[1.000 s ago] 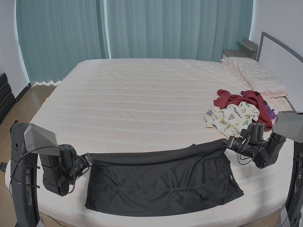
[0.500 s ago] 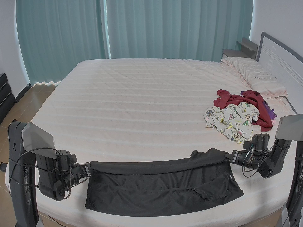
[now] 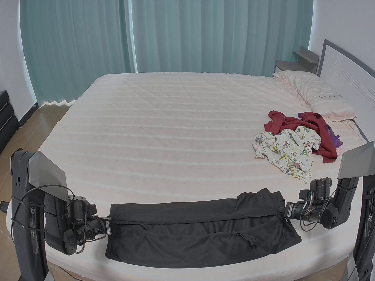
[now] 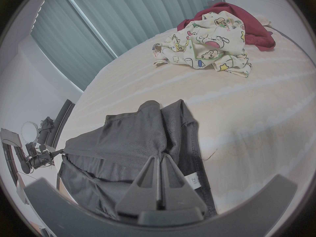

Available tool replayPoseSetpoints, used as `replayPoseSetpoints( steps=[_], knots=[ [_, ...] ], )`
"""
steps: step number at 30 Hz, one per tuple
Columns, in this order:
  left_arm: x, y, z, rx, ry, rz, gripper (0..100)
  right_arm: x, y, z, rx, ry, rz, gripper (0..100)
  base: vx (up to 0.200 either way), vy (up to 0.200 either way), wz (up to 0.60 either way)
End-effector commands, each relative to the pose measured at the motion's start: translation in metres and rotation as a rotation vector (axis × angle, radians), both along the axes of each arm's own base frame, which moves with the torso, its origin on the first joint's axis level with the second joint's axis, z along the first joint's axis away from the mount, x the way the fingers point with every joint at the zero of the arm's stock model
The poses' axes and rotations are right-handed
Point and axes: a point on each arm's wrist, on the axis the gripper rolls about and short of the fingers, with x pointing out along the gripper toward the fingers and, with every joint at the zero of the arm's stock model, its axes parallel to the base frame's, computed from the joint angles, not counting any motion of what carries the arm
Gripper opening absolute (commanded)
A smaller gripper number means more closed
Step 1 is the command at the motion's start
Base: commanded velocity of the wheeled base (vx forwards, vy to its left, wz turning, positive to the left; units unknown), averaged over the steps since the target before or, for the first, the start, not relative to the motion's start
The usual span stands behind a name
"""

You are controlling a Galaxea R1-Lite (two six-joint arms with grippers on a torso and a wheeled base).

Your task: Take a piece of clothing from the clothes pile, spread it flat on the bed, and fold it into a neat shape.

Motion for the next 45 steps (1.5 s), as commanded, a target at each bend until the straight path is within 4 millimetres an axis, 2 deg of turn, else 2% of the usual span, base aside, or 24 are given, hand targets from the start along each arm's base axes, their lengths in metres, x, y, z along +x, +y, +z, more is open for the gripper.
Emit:
replayPoseSetpoints(
  steps=[1,9,17,18,19,20,27,33,37,40,45],
  knots=[
    [-0.010,0.000,-0.004,0.021,0.050,-0.022,0,-0.006,0.000,-0.006,-0.007,0.032,0.007,0,0.000,0.000,0.00],
    [-0.017,0.001,-0.007,0.054,0.089,-0.051,0,-0.018,0.000,-0.012,-0.044,0.069,0.045,0,0.000,0.000,0.00],
    [-0.021,0.001,-0.012,0.073,0.120,-0.069,0,-0.020,0.000,-0.013,-0.050,0.074,0.051,0,0.000,0.000,0.00],
    [-0.024,0.001,-0.013,0.083,0.131,-0.078,100,-0.021,0.000,-0.014,-0.052,0.079,0.051,0,0.000,0.000,0.00],
    [-0.024,0.001,-0.013,0.089,0.133,-0.082,100,-0.022,0.000,-0.015,-0.052,0.084,0.053,0,0.000,0.000,0.00],
    [-0.026,0.001,-0.013,0.091,0.137,-0.086,100,-0.022,0.000,-0.015,-0.055,0.083,0.055,100,0.000,0.000,0.00],
    [-0.030,0.002,-0.011,0.097,0.147,-0.088,100,-0.019,-0.007,-0.004,-0.053,0.040,0.027,100,0.000,0.000,0.00],
    [-0.031,0.002,0.010,0.096,0.086,-0.082,100,-0.013,-0.021,0.021,-0.031,-0.056,-0.021,100,0.000,0.000,0.00],
    [-0.026,0.005,0.020,0.081,0.039,-0.064,100,-0.010,-0.017,0.028,0.077,-0.061,-0.038,100,0.000,0.000,0.00],
    [-0.022,0.005,0.022,0.053,0.017,-0.050,100,-0.008,-0.010,0.026,0.133,-0.054,-0.022,100,0.000,0.000,0.00],
    [-0.005,0.000,0.023,-0.177,-0.005,-0.029,100,0.006,0.003,0.000,0.157,-0.016,0.025,100,0.000,0.000,0.00]
  ],
)
